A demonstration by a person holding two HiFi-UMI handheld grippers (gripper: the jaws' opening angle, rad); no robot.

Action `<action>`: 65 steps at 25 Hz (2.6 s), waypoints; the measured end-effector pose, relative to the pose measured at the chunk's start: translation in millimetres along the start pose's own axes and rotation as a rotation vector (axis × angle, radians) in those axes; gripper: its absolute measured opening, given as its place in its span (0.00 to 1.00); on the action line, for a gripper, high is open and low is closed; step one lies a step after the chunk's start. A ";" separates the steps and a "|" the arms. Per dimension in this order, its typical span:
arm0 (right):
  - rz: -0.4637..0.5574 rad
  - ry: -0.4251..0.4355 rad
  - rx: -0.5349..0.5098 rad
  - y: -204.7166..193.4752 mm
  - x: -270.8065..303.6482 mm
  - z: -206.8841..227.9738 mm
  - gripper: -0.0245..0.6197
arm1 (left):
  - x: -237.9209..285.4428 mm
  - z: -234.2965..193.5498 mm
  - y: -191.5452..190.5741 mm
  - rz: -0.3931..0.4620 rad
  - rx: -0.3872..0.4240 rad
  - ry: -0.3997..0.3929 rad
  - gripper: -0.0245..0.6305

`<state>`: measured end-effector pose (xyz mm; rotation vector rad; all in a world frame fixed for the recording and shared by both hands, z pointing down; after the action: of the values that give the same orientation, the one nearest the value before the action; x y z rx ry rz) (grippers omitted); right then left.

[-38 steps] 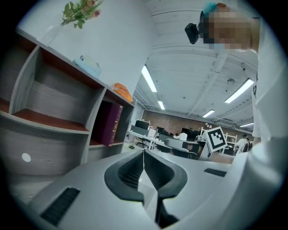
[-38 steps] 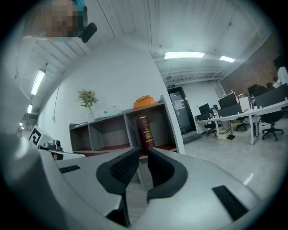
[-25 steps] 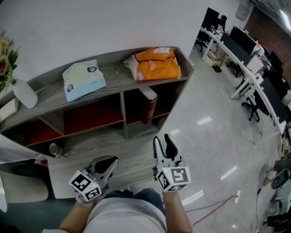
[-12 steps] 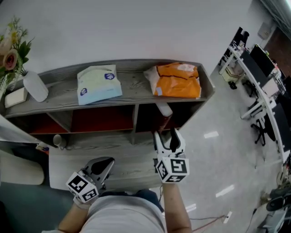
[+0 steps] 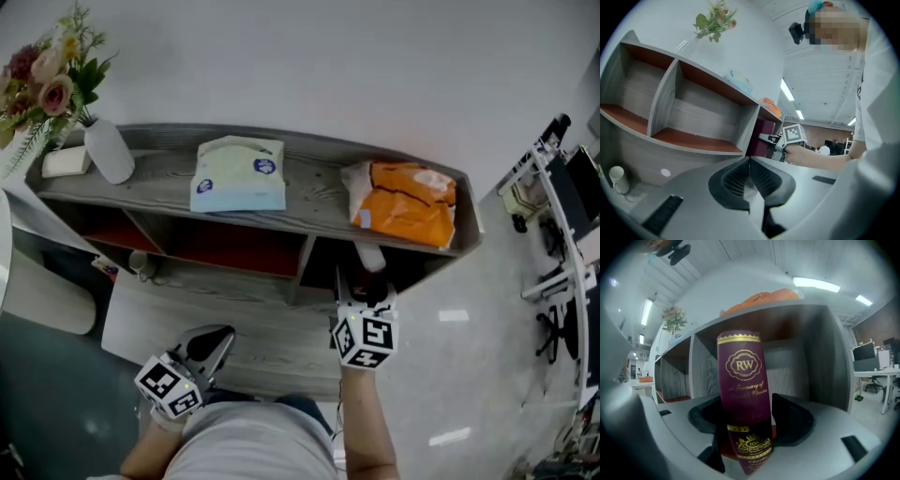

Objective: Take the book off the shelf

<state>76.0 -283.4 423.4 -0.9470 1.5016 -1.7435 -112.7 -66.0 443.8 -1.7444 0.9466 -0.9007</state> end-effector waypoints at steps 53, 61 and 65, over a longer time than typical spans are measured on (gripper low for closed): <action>-0.037 -0.222 0.067 -25.5 -182.2 31.8 0.40 | 87.9 104.7 -24.3 -0.133 0.059 -0.444 0.06; -0.048 -0.329 0.117 -45.7 -225.3 34.4 0.40 | 113.2 130.2 -32.5 -0.179 0.082 -0.580 0.06; -0.054 -0.391 0.150 -56.8 -245.0 36.2 0.40 | 124.8 141.6 -37.4 -0.199 0.094 -0.641 0.06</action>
<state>236.7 -89.2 455.5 -1.1772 1.0895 -1.5692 73.4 -113.2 456.3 -1.8912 0.3108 -0.4381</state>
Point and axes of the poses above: the fingertips, and each gripper's own axes: x forward along the fingers, z to its right, y out of its top, the point moved 3 cm from there along -x, backward along the fingers, and after that the axes turned 1 degree about y, right-handed, at the moved point
